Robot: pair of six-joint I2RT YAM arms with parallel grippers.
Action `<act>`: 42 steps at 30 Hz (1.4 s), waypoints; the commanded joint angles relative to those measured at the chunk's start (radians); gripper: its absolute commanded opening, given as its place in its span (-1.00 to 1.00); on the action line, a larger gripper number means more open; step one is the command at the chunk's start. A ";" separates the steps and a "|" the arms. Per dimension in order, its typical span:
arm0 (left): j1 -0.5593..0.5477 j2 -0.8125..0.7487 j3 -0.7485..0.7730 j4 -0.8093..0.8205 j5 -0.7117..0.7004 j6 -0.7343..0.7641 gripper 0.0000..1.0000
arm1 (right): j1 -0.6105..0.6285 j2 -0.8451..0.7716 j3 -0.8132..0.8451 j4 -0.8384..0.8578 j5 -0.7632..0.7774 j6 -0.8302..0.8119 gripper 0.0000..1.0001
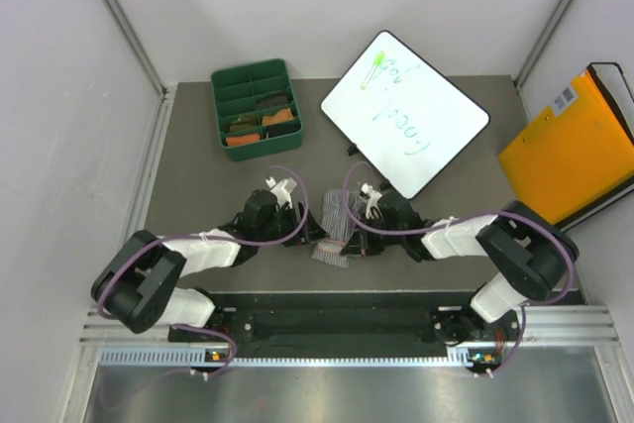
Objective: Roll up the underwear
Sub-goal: Roll the underwear to the center of the board.
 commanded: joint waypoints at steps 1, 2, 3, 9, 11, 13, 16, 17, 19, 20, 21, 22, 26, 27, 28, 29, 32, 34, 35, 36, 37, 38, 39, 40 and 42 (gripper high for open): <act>0.001 -0.050 -0.026 -0.008 -0.025 0.079 0.35 | -0.050 0.045 0.041 -0.139 0.032 0.018 -1.00; 0.001 -0.042 -0.029 0.000 -0.011 0.094 0.34 | -0.056 0.060 0.048 -0.159 0.021 0.018 -1.00; 0.001 -0.020 -0.032 0.012 0.014 0.099 0.34 | -0.064 0.068 0.062 -0.168 0.012 0.016 -1.00; 0.001 0.103 -0.038 0.132 0.090 0.102 0.18 | -0.087 0.128 0.085 -0.179 -0.043 0.024 -1.00; 0.001 0.123 -0.044 0.181 0.103 0.087 0.17 | -0.090 0.140 0.087 -0.179 -0.051 0.026 -1.00; 0.001 0.155 -0.053 0.218 0.104 0.079 0.01 | -0.092 0.149 0.088 -0.168 -0.062 0.026 -1.00; 0.001 0.221 -0.053 0.275 0.118 0.056 -0.72 | -0.092 0.132 0.097 -0.171 -0.071 0.001 -0.98; 0.001 0.252 -0.050 0.289 0.138 0.033 -0.88 | -0.092 0.122 0.105 -0.185 -0.069 -0.014 -0.71; 0.001 0.269 -0.047 0.298 0.150 -0.006 -1.00 | -0.092 0.051 0.127 -0.243 -0.053 -0.075 -0.39; 0.001 0.274 -0.043 0.292 0.160 -0.016 -1.00 | -0.093 0.010 0.130 -0.258 -0.043 -0.100 -0.18; 0.001 0.269 -0.038 0.245 0.158 -0.020 -1.00 | -0.090 -0.027 0.134 -0.283 -0.005 -0.123 -0.04; 0.001 0.264 -0.030 0.209 0.160 -0.020 -1.00 | -0.089 -0.109 0.139 -0.329 0.019 -0.178 0.08; 0.001 0.243 0.043 -0.011 0.146 0.024 -1.00 | 0.047 -0.269 0.154 -0.414 0.225 -0.367 0.35; 0.002 0.244 0.057 -0.048 0.149 0.036 -1.00 | 0.081 -0.289 0.154 -0.409 0.295 -0.399 0.36; 0.004 0.244 0.069 -0.110 0.152 0.061 -1.00 | 0.115 -0.306 0.147 -0.395 0.331 -0.457 0.36; 0.002 0.251 0.089 -0.130 0.158 0.067 -1.00 | 0.158 -0.332 0.125 -0.344 0.357 -0.489 0.38; 0.002 0.275 0.129 -0.197 0.176 0.098 -1.00 | 0.313 -0.323 0.093 -0.245 0.469 -0.620 0.39; 0.004 0.292 0.149 -0.222 0.187 0.113 -1.00 | 0.411 -0.296 0.093 -0.220 0.555 -0.678 0.39; 0.004 0.304 0.151 -0.228 0.190 0.115 -1.00 | 0.433 -0.281 0.093 -0.207 0.578 -0.713 0.39; 0.004 0.310 0.155 -0.227 0.193 0.115 -1.00 | 0.469 -0.247 0.093 -0.184 0.610 -0.743 0.39; 0.004 0.317 0.157 -0.225 0.204 0.113 -1.00 | 0.483 -0.230 0.088 -0.167 0.627 -0.755 0.39; 0.006 0.324 0.158 -0.224 0.207 0.111 -1.00 | 0.496 -0.215 0.085 -0.153 0.639 -0.766 0.39; 0.006 0.327 0.158 -0.221 0.212 0.110 -1.00 | 0.502 -0.181 0.082 -0.132 0.657 -0.781 0.39; 0.006 0.329 0.157 -0.219 0.219 0.107 -1.00 | 0.511 -0.167 0.081 -0.124 0.661 -0.789 0.38; 0.006 0.329 0.155 -0.216 0.223 0.105 -1.00 | 0.514 -0.135 0.079 -0.116 0.677 -0.795 0.37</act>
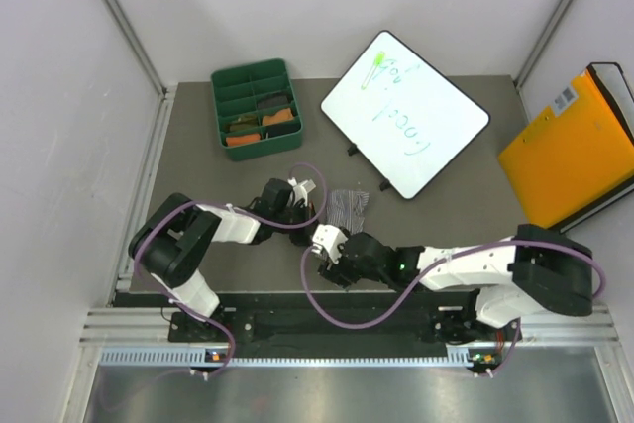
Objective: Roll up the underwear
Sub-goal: Roll the underwear to the center of the board.
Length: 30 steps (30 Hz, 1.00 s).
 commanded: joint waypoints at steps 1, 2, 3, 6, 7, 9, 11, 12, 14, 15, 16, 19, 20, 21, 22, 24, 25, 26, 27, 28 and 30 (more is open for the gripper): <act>-0.010 0.044 -0.020 -0.127 -0.002 0.045 -1.00 | 0.021 0.075 -0.013 0.089 0.127 -0.090 0.36; -0.010 0.043 -0.020 -0.128 0.001 0.045 -1.00 | 0.020 0.086 -0.018 0.090 0.134 -0.094 0.36; -0.010 0.043 -0.020 -0.133 0.002 0.046 -1.00 | 0.020 0.097 -0.018 0.092 0.168 -0.099 0.35; -0.009 0.050 -0.016 -0.138 0.013 0.055 -1.00 | 0.021 0.141 -0.019 0.083 0.220 -0.107 0.33; -0.010 0.053 -0.014 -0.138 0.015 0.058 -1.00 | 0.020 0.158 -0.019 0.080 0.228 -0.110 0.28; -0.010 0.056 -0.013 -0.138 0.024 0.062 -1.00 | 0.021 0.181 -0.016 0.072 0.252 -0.099 0.22; -0.010 0.053 -0.011 -0.139 0.028 0.069 -1.00 | 0.018 0.224 0.005 0.037 0.256 -0.091 -0.16; -0.010 0.051 -0.009 -0.136 0.033 0.072 -1.00 | 0.018 0.235 0.011 0.028 0.256 -0.076 -0.26; -0.010 0.042 -0.011 -0.133 0.035 0.075 -1.00 | 0.015 0.262 0.025 0.009 0.222 -0.064 -0.37; -0.010 0.040 -0.011 -0.133 0.039 0.080 -1.00 | 0.009 0.273 0.028 0.005 0.208 -0.053 -0.38; -0.010 0.037 -0.011 -0.131 0.041 0.081 -1.00 | 0.008 0.281 0.033 0.002 0.201 -0.051 -0.44; -0.009 0.031 -0.014 -0.116 0.053 0.083 -1.00 | 0.000 0.298 0.054 -0.025 0.150 -0.054 -0.74; -0.009 0.028 -0.014 -0.107 0.055 0.080 -0.97 | -0.002 0.296 0.059 -0.034 0.098 -0.053 -0.84; -0.004 0.021 -0.014 -0.108 0.055 0.078 -0.87 | -0.009 0.287 0.063 -0.058 0.070 -0.044 -0.94; 0.002 0.002 -0.013 -0.113 0.041 0.080 -0.58 | -0.012 0.276 0.073 -0.074 0.040 -0.035 -1.00; 0.031 -0.030 -0.014 -0.128 0.021 0.078 -0.23 | -0.026 0.255 0.088 -0.141 -0.062 0.001 -1.00; 0.043 -0.068 -0.020 -0.133 0.010 0.077 0.09 | -0.044 0.234 0.105 -0.165 -0.097 0.016 -1.00; 0.054 -0.091 -0.023 -0.142 -0.013 0.078 0.17 | -0.060 0.224 0.117 -0.196 -0.176 0.044 -1.00; 0.074 -0.116 -0.028 -0.160 -0.031 0.086 0.23 | -0.074 0.217 0.131 -0.219 -0.212 0.082 -1.00; 0.082 -0.168 -0.042 -0.171 -0.047 0.091 0.27 | -0.097 0.206 0.160 -0.271 -0.244 0.100 -1.00; 0.093 -0.222 -0.065 -0.190 -0.108 0.104 0.32 | -0.121 0.207 0.194 -0.320 -0.345 0.143 -1.00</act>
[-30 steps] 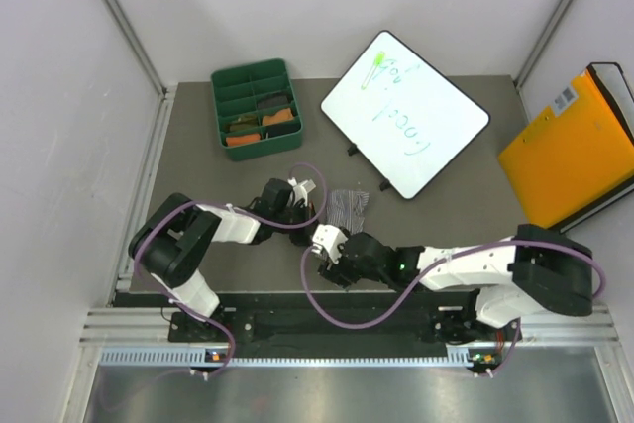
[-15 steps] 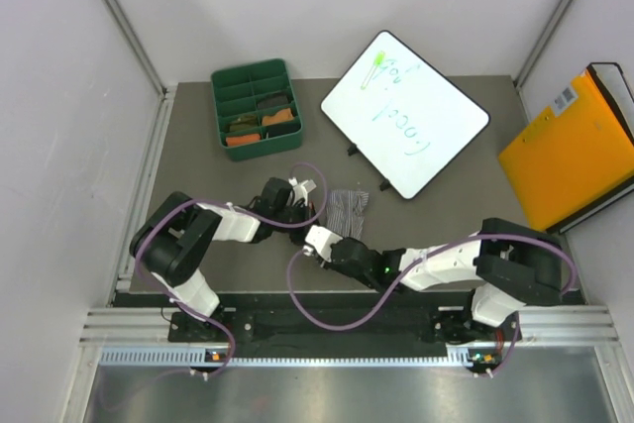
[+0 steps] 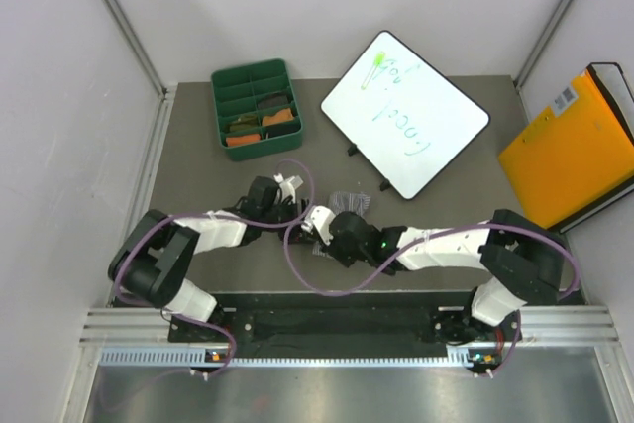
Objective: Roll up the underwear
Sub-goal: Roll the underwear to the center of the board.
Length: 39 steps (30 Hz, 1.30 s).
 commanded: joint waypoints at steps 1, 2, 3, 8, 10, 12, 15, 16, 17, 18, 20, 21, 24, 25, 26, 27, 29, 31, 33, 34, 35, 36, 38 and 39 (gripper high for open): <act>0.029 -0.155 -0.058 -0.124 -0.126 0.055 0.32 | -0.057 0.024 0.078 -0.249 -0.386 0.172 -1.00; 0.029 -0.178 -0.070 -0.127 -0.159 0.059 0.31 | -0.068 0.029 0.087 -0.257 -0.451 0.179 -1.00; 0.029 -0.201 -0.097 -0.130 -0.172 0.056 0.31 | -0.083 0.032 0.095 -0.258 -0.481 0.205 -1.00; 0.028 -0.362 -0.203 -0.057 -0.201 0.055 0.29 | -0.208 0.081 0.116 -0.242 -0.703 0.306 -1.00; 0.026 -0.434 -0.251 -0.013 -0.194 0.052 0.29 | -0.242 0.095 0.124 -0.237 -0.777 0.333 -1.00; 0.011 -0.495 -0.291 0.027 -0.183 0.039 0.29 | -0.285 0.125 0.138 -0.238 -0.823 0.354 -1.00; -0.021 -0.563 -0.338 0.136 -0.184 0.016 0.30 | -0.331 0.186 0.158 -0.244 -0.906 0.376 -1.00; -0.029 -0.574 -0.349 0.165 -0.193 0.012 0.30 | -0.339 0.199 0.171 -0.254 -0.918 0.374 -1.00; -0.050 -0.586 -0.360 0.220 -0.203 0.010 0.30 | -0.345 0.208 0.176 -0.263 -0.918 0.364 -1.00; -0.060 -0.601 -0.375 0.242 -0.210 0.012 0.30 | -0.359 0.223 0.184 -0.274 -0.917 0.362 -1.00; -0.081 -0.606 -0.386 0.284 -0.233 0.016 0.33 | -0.382 0.240 0.184 -0.268 -0.943 0.370 -1.00; -0.087 -0.598 -0.394 0.326 -0.239 0.016 0.33 | -0.393 0.248 0.184 -0.260 -0.950 0.374 -1.00; -0.112 -0.546 -0.398 0.412 -0.236 0.018 0.33 | -0.439 0.270 0.193 -0.261 -0.978 0.376 -1.00; -0.121 -0.526 -0.397 0.429 -0.241 0.019 0.33 | -0.453 0.283 0.199 -0.272 -0.987 0.371 -1.00; -0.138 -0.503 -0.395 0.448 -0.255 0.025 0.34 | -0.460 0.289 0.205 -0.277 -0.990 0.359 -1.00; -0.145 -0.453 -0.389 0.463 -0.259 0.027 0.33 | -0.463 0.297 0.217 -0.281 -0.995 0.354 -1.00; -0.159 -0.399 -0.374 0.506 -0.255 0.028 0.32 | -0.477 0.320 0.231 -0.297 -1.007 0.339 -1.00; -0.170 -0.329 -0.371 0.567 -0.250 0.024 0.31 | -0.486 0.334 0.248 -0.300 -1.016 0.336 -1.00; -0.187 -0.269 -0.362 0.598 -0.253 0.021 0.26 | -0.499 0.357 0.263 -0.306 -1.027 0.330 -1.00; -0.190 -0.253 -0.356 0.607 -0.256 0.018 0.23 | -0.503 0.363 0.267 -0.306 -1.030 0.330 -1.00; -0.195 -0.236 -0.352 0.621 -0.256 0.019 0.18 | -0.509 0.372 0.273 -0.309 -1.033 0.327 -1.00; -0.196 -0.209 -0.351 0.629 -0.259 0.019 0.01 | -0.514 0.375 0.279 -0.309 -1.035 0.327 -1.00; -0.198 -0.184 -0.346 0.640 -0.267 0.016 -0.33 | -0.517 0.375 0.280 -0.304 -1.039 0.328 -1.00; -0.198 -0.157 -0.343 0.637 -0.275 0.013 -0.55 | -0.528 0.365 0.277 -0.295 -1.044 0.334 -0.93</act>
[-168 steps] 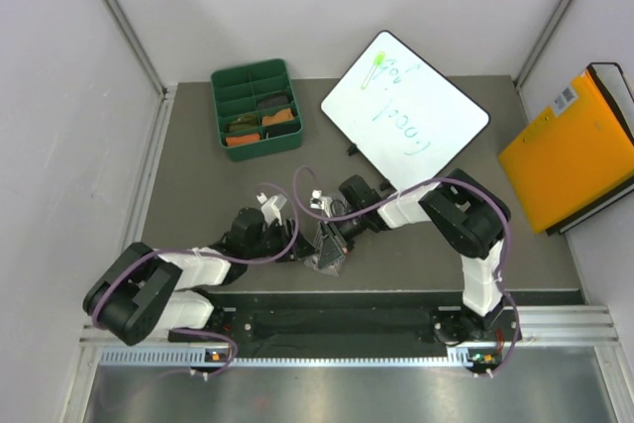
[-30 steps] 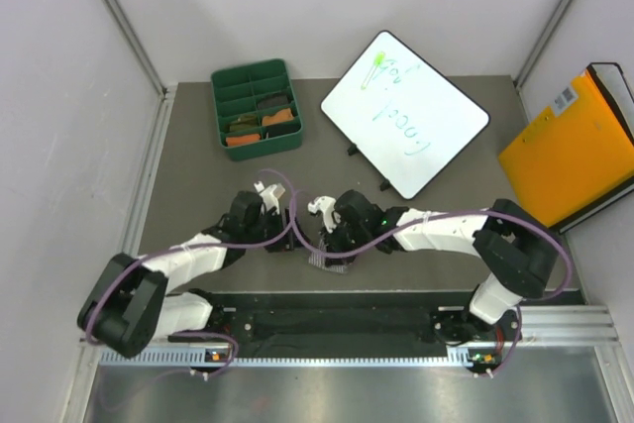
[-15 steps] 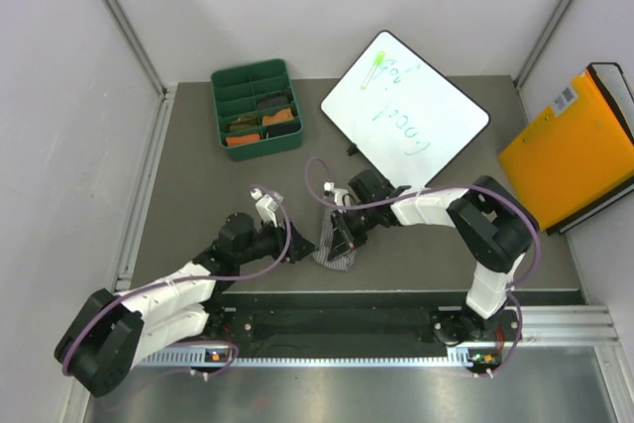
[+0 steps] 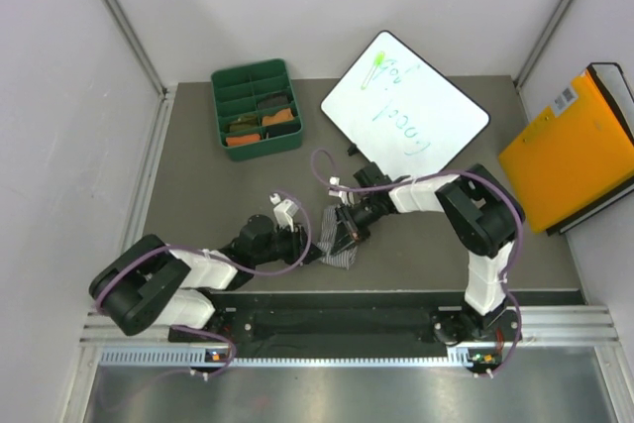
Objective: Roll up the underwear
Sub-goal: Roll the underwear to the center of the board.
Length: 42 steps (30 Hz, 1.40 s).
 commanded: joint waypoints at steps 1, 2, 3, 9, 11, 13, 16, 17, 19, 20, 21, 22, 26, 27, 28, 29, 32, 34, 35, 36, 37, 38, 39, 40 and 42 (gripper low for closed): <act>-0.008 0.064 0.039 0.117 -0.025 0.001 -0.85 | -0.038 0.007 0.013 -0.004 0.051 -0.039 -0.85; -0.008 0.076 0.056 0.103 -0.036 0.001 -1.00 | -0.045 -0.006 0.010 -0.001 0.053 -0.030 -0.69; -0.008 0.098 0.068 0.043 -0.048 -0.001 -1.00 | -0.064 -0.039 -0.004 0.005 0.056 -0.025 -0.38; -0.003 0.167 0.184 -0.205 -0.134 0.003 -1.00 | -0.137 -0.260 -0.122 0.043 0.140 0.025 0.38; 0.001 0.173 0.190 -0.233 -0.143 -0.026 -1.00 | -0.147 -0.357 -0.160 0.063 0.195 0.045 0.50; 0.004 0.181 0.193 -0.248 -0.140 -0.043 -1.00 | -0.147 -0.404 -0.224 0.089 0.235 0.067 0.56; 0.007 0.194 0.208 -0.263 -0.116 -0.070 -1.00 | -0.148 -0.460 -0.321 0.175 0.246 0.142 0.60; 0.009 0.204 0.219 -0.272 -0.112 -0.083 -1.00 | -0.147 -0.474 -0.349 0.248 0.245 0.186 0.61; 0.010 0.214 0.225 -0.283 -0.109 -0.097 -1.00 | -0.148 -0.480 -0.421 0.321 0.242 0.226 0.62; 0.012 0.220 0.227 -0.283 -0.103 -0.108 -1.00 | -0.147 -0.475 -0.459 0.388 0.237 0.264 0.62; 0.013 0.225 0.225 -0.280 -0.096 -0.113 -1.00 | -0.147 -0.472 -0.475 0.428 0.232 0.280 0.62; 0.013 0.225 0.224 -0.279 -0.093 -0.116 -1.00 | -0.147 -0.466 -0.490 0.462 0.229 0.297 0.62; 0.015 0.221 0.220 -0.280 -0.091 -0.125 -1.00 | -0.145 -0.422 -0.525 0.565 0.234 0.346 0.62; 0.015 0.219 0.220 -0.286 -0.091 -0.126 -1.00 | -0.141 -0.400 -0.527 0.586 0.237 0.352 0.62; 0.015 0.216 0.219 -0.285 -0.089 -0.131 -1.00 | -0.136 -0.392 -0.530 0.597 0.241 0.355 0.61; 0.016 0.210 0.216 -0.283 -0.088 -0.133 -1.00 | -0.130 -0.383 -0.528 0.600 0.246 0.355 0.59; 0.016 0.194 0.210 -0.282 -0.093 -0.142 -1.00 | -0.111 -0.334 -0.518 0.590 0.266 0.351 0.49; 0.016 0.187 0.208 -0.280 -0.092 -0.145 -1.00 | -0.101 -0.302 -0.518 0.608 0.271 0.358 0.38; 0.016 0.178 0.207 -0.279 -0.089 -0.146 -1.00 | -0.099 -0.293 -0.518 0.610 0.275 0.360 0.21; 0.016 0.173 0.205 -0.276 -0.088 -0.146 -1.00 | -0.099 -0.287 -0.516 0.603 0.293 0.358 0.07; 0.016 0.167 0.205 -0.276 -0.083 -0.148 -1.00 | -0.099 -0.277 -0.515 0.582 0.307 0.357 -0.21; 0.016 0.155 0.205 -0.279 -0.082 -0.146 -1.00 | -0.099 -0.276 -0.509 0.573 0.321 0.354 -0.36; 0.018 0.147 0.205 -0.283 -0.083 -0.146 -0.89 | -0.099 -0.274 -0.507 0.567 0.338 0.354 -0.48; 0.020 0.127 0.207 -0.300 -0.088 -0.148 -0.74 | -0.101 -0.274 -0.505 0.564 0.347 0.355 -0.72; 0.024 0.104 0.205 -0.315 -0.112 -0.148 -0.40 | -0.102 -0.273 -0.496 0.536 0.372 0.355 -0.90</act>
